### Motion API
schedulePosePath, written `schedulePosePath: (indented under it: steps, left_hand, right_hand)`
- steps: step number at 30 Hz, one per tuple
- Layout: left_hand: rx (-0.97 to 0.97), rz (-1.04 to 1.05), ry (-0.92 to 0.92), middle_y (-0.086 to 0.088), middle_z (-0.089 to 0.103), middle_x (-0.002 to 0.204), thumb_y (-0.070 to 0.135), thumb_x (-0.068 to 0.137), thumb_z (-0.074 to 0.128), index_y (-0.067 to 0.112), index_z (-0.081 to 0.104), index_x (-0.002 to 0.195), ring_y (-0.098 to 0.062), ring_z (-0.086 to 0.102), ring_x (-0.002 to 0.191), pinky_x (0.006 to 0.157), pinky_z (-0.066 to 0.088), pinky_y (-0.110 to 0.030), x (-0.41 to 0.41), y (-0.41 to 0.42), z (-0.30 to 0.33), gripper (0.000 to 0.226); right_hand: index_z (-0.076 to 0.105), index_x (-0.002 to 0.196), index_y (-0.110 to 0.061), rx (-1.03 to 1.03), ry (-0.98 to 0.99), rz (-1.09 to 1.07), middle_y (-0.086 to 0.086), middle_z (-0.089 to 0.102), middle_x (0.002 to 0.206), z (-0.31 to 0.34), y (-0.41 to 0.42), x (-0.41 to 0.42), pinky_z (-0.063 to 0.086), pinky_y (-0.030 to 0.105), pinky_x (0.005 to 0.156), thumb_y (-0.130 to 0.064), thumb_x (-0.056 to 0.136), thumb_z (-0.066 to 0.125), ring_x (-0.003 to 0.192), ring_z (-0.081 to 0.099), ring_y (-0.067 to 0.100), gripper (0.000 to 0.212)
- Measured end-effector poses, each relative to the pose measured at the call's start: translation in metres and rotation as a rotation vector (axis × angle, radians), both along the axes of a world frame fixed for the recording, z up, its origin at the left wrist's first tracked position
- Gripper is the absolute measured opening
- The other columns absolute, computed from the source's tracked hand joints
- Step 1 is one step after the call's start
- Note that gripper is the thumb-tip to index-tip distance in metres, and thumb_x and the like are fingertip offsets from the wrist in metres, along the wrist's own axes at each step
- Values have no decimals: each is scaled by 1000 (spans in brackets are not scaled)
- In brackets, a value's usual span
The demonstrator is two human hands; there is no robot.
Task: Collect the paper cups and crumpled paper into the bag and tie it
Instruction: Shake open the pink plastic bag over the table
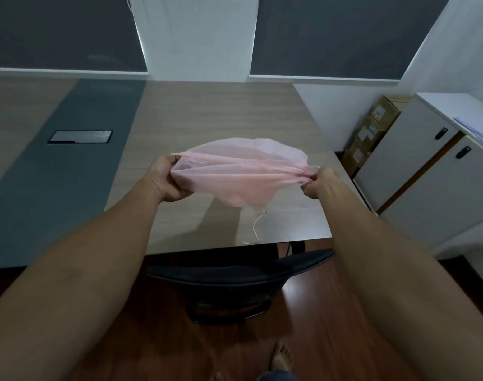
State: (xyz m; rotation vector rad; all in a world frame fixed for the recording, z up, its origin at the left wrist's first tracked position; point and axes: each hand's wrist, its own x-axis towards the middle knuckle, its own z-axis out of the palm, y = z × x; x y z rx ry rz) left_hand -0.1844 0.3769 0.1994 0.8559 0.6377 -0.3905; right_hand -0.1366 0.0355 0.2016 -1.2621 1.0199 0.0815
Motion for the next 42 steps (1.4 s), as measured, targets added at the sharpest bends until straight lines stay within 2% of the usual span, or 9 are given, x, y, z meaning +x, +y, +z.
schedulePosePath:
  steps: [3,8,13,16,24,30,35,39,42]
  left_hand:
    - [-20,-35,-60,3,65,85,17,81,55,15,69,95,-15,65,65,59,59,-28,-3,6,-3,20]
    - [40,-36,-51,4,67,78,58,85,65,22,69,96,-16,63,56,59,56,-27,-1,4,-6,38]
    - [57,124,106,3,68,85,51,86,59,23,68,100,-20,65,74,73,57,-31,6,6,-12,33]
    - [-31,211,80,-5,74,87,20,85,51,12,69,101,-24,70,81,71,59,-33,6,12,-16,26]
    - [-305,336,-231,-16,76,91,15,69,63,1,77,90,-34,74,77,65,63,-41,4,-5,-18,28]
    - [95,-109,-53,-11,77,106,58,90,58,10,74,108,-27,75,86,80,62,-38,16,-13,-22,54]
    - [1140,82,-37,-14,53,144,78,65,68,9,44,142,-35,55,128,108,45,-44,23,-46,-36,106]
    - [1564,-285,-754,-5,47,152,64,74,75,25,39,150,-24,40,142,117,31,-41,37,-81,-36,93]
    - [1665,-401,-771,-13,68,122,35,92,62,22,63,123,-38,59,117,88,44,-41,44,-100,-38,33]
  right_hand:
    - [55,71,-7,22,51,125,5,56,59,1,-6,-7,50,16,49,-1,95,44,37,49,12,26]
    - [56,89,-9,1,105,236,8,62,68,5,2,-8,49,18,54,-4,90,33,54,53,15,24]
    - [72,109,-10,274,-30,393,2,72,103,15,-1,-8,56,38,96,-11,72,64,89,70,25,37]
    - [78,98,-6,514,-293,365,4,74,106,15,-13,-4,58,35,86,-8,42,78,92,71,27,56]
    - [68,90,-3,803,-644,-40,18,71,89,1,-2,2,61,48,73,-14,74,48,95,65,38,28]
    - [68,112,-5,826,-613,88,20,70,106,-6,7,4,53,48,96,-23,80,50,103,63,38,41]
    - [69,108,-1,834,-616,187,21,72,97,-1,22,1,61,51,76,-23,80,49,83,72,38,41]
    - [63,124,-4,785,-505,243,19,69,107,-1,25,6,48,43,101,-25,89,46,95,67,37,44]
    - [70,110,-2,682,-432,348,17,72,102,1,17,9,59,41,86,-29,98,41,89,71,34,41]
